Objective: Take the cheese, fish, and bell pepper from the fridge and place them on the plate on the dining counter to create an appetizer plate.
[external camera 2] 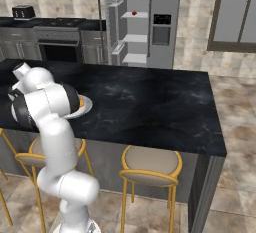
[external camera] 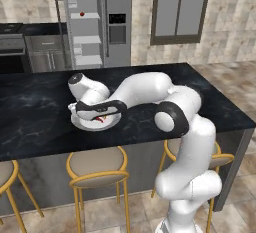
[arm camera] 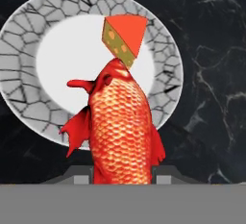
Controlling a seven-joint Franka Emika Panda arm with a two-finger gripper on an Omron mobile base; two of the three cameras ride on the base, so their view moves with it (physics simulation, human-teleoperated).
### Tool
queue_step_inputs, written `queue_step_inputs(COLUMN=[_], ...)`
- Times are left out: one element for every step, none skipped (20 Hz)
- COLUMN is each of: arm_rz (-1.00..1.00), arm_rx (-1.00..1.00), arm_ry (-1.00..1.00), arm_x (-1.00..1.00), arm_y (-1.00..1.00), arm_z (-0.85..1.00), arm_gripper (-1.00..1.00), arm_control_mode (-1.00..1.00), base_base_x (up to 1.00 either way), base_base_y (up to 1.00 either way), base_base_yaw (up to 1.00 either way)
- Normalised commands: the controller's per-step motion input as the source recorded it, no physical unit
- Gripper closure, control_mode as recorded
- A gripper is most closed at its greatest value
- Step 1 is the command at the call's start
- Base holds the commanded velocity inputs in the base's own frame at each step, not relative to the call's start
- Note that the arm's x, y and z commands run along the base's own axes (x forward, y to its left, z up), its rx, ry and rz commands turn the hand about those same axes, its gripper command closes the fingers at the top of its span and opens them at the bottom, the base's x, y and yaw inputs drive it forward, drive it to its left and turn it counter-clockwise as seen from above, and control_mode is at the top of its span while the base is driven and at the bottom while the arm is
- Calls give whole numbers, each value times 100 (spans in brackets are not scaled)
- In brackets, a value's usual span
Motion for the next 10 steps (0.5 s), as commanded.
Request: queue_step_inputs(arm_rz=[0,0,0,0,0,0,0,0,0,0], arm_rx=[0,0,0,-1,-1,-1,-1,-1,0,0], arm_ry=[0,0,0,0,0,0,0,0,0,0], arm_x=[39,34,21,16,9,8,8,8,10,10], arm_y=[3,1,1,0,0,0,0,0,0,0], arm_z=[-24,-26,-32,-33,-33,-31,-29,-26,-25,-24], arm_gripper=[100,100,100,100,100,100,100,100,100,100], arm_control_mode=[-100,-100,-100,-100,-100,-100,-100,-100,-100,-100], base_base_x=[0,0,0,0,0,0,0,0,0,0], base_base_y=[0,0,0,0,0,0,0,0,0,0], base_base_yaw=[0,0,0,0,0,0,0,0,0,0])
